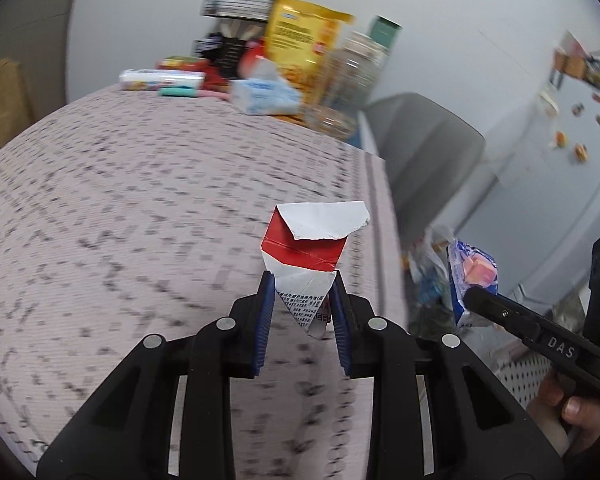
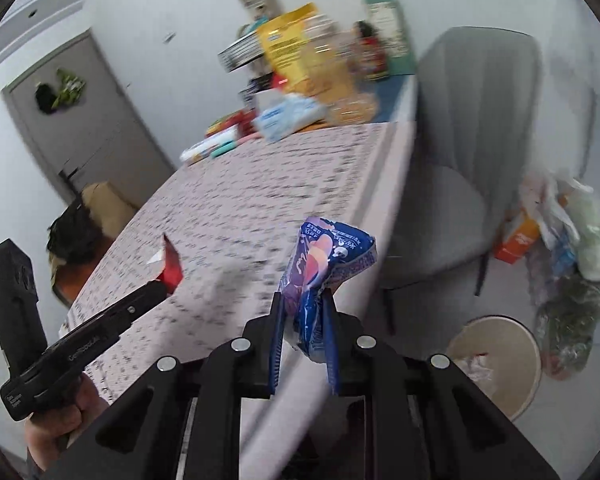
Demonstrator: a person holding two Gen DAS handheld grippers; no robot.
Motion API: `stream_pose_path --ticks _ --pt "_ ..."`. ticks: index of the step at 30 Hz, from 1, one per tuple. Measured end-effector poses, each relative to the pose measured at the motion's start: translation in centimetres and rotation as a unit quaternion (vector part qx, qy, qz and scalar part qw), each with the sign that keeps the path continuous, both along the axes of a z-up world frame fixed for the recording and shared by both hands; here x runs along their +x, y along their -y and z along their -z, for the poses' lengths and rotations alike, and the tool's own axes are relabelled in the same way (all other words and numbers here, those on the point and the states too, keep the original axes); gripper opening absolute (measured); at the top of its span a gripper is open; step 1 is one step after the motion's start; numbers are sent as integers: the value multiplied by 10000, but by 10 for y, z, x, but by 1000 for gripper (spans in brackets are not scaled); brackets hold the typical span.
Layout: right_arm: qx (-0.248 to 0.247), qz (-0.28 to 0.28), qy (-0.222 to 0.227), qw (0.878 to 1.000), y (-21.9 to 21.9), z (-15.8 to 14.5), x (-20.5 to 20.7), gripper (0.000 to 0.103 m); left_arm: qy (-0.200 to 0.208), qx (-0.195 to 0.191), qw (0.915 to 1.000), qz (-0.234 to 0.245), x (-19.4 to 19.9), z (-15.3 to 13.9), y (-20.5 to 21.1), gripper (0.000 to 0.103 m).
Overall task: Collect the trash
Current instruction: 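Carry both items over the bin and open the right tool to drop the packet, then open the left tool to drop the paper cup into the bin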
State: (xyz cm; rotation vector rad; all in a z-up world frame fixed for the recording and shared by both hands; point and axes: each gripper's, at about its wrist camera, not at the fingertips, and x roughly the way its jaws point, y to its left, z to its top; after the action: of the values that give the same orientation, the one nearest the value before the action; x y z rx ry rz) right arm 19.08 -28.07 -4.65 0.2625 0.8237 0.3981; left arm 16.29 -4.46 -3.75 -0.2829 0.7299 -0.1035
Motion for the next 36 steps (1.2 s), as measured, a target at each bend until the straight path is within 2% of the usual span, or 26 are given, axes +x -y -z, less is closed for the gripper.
stream_pose_path --ticks 10,18,22,23,24,25,27,31,36 --pt "148 1143 -471 9922 125 49 0 21 -242 301 9956 848 30 14 96 27" --pt "333 1598 -977 9817 180 111 5 23 -554 611 9866 1410 51 39 166 27" --pt "445 1747 -1115 9773 201 148 10 33 -694 731 9820 1600 55 50 190 27" --pt "444 1803 -1302 9740 207 167 13 34 -748 790 9799 1670 55 55 198 27" --pt "445 1843 -1394 9719 210 178 15 41 -787 829 9786 1713 56 58 203 27" --pt "457 1873 -1454 9704 213 188 17 56 -830 865 9773 1749 57 62 207 27" --pt "494 1926 -1654 9660 221 217 15 66 -937 935 9744 1818 58 71 215 27" --pt "718 2106 -1957 9551 240 251 5 67 -1087 1016 9700 1922 64 84 228 27" --pt "822 2370 -1942 9483 262 255 -9 69 -1268 1051 9630 2134 72 101 255 27"
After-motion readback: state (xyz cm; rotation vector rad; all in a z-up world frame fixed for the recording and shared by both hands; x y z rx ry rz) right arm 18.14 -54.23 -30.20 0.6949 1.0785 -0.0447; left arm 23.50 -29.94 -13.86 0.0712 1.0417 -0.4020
